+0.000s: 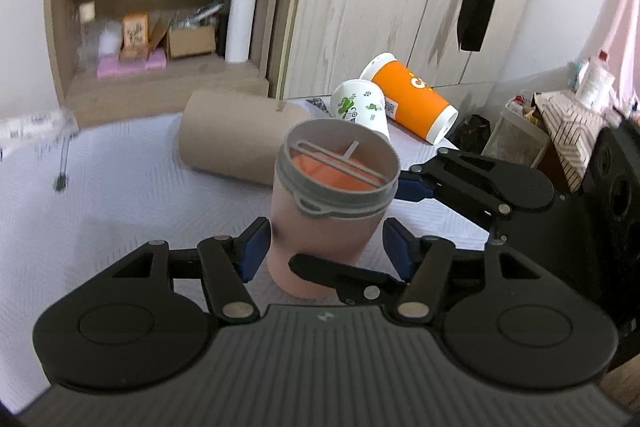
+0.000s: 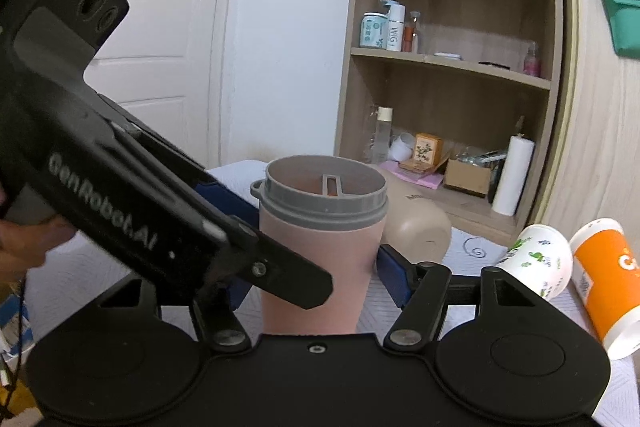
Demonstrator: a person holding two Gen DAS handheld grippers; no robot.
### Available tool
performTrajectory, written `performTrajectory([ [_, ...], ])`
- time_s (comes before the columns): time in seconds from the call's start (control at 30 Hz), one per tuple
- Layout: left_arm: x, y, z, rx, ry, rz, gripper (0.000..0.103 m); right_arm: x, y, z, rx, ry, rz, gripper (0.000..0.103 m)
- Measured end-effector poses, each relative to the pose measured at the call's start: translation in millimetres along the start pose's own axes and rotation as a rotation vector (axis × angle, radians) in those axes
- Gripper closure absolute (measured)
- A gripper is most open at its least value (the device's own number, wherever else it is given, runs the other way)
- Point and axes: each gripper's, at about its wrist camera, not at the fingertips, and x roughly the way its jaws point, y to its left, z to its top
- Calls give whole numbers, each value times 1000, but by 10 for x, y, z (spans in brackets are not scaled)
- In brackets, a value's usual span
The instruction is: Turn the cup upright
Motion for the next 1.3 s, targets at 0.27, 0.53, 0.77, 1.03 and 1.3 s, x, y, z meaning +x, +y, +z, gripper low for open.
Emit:
performTrajectory([
  [0.27, -176, 25, -79, -57, -14, 19, 34, -104, -25, -1, 52, -8, 7, 24],
  [0.53, -398, -231, -135, -103, -57, 204, 24, -325, -1, -22, 125, 2, -48, 24],
  [0.77, -710, -349, -249, -157, -83, 347, 7, -747, 60, 62, 141, 1, -118, 22],
  [1.03, -996, -488, -410, -183, -53, 468, 0, -1218, 173, 333, 212, 16, -206, 15],
  [1.3, -1092, -622, -374, -149, -15, 538, 0, -1378, 132, 490, 283, 74, -312, 0],
])
